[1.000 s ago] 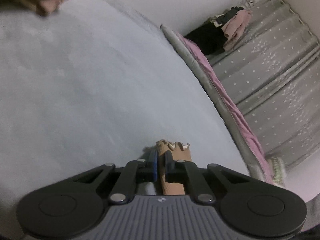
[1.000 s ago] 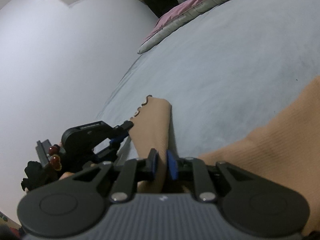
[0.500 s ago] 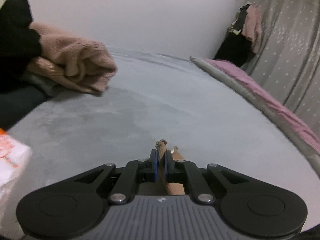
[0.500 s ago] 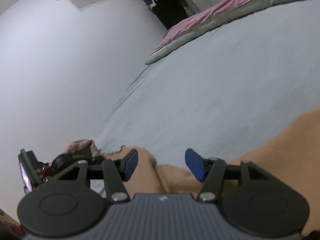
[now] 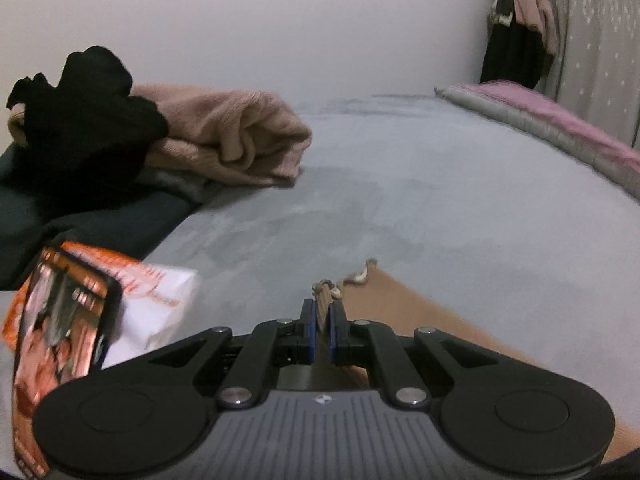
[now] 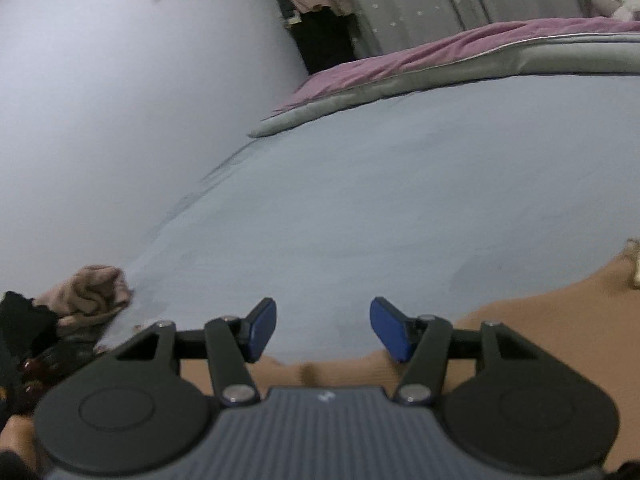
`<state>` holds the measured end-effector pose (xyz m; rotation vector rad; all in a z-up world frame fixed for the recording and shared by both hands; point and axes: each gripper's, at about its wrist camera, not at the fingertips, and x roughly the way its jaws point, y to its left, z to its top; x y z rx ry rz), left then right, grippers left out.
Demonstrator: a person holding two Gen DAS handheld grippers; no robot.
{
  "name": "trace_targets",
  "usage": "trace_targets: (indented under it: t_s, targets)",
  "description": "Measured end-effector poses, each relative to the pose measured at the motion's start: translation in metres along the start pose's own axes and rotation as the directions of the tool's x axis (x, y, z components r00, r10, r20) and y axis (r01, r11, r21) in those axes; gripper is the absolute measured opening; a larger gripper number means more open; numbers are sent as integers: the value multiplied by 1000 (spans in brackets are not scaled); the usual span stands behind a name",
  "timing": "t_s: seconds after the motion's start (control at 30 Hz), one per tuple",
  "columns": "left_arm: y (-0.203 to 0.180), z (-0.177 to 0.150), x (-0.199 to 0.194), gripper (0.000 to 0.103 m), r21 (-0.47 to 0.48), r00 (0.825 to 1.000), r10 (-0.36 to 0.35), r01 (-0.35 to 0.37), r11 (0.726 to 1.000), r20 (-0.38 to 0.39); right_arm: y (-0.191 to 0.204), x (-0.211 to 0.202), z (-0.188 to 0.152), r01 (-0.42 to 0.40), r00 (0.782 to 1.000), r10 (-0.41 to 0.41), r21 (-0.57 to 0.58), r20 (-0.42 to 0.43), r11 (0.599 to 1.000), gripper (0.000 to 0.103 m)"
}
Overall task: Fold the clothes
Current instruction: 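Open the right gripper and lay the cuff on the bed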
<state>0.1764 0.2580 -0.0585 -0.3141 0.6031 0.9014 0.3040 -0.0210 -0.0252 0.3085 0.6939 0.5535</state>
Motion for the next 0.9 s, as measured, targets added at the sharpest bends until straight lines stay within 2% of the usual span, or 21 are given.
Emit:
trace_targets:
  t_s: [0.2,0.3,0.43,0.53,0.57,0.63,0.67,0.73,0.8,0.9]
  targets:
    - [-14,-21,-6,10,149,997,71,-73,986,16,-16,-11,3,30,1000,-30,-12,-1,999,55]
    - [-24,-21,-20,10,191,996,84,-90,977,41,-24,-17,4,45,999,-45,-18,-1,999,55]
    - [-38,-17,-46,11,221,995,5,-27,975,100,-29,-21,3,79,997,-79,-68,1,995,55]
    - [-50,-13,-66,12,246,988,-61,24,969,144,-29,-20,-1,92,996,-92,-122,5,988,55]
    - [-55,-12,-70,12,258,984,-102,62,964,146,-32,-20,-2,90,996,-90,-126,7,988,55]
    - [-66,-10,-74,18,287,970,-210,168,943,121,-34,-20,-3,84,996,-83,-133,12,988,53]
    - [-72,-9,-71,22,307,960,-264,226,924,87,-35,-20,-4,87,996,-85,-141,17,986,53]
    - [-84,-8,-63,23,343,932,-362,338,876,6,-37,-19,-4,104,995,-102,-160,22,982,53]
    - [-96,-7,-54,23,383,908,-416,400,833,-43,-36,-18,-7,121,993,-118,-192,27,974,53]
    - [-106,-6,-43,23,427,882,-465,450,784,-75,-31,-15,-10,135,991,-133,-235,26,963,51]
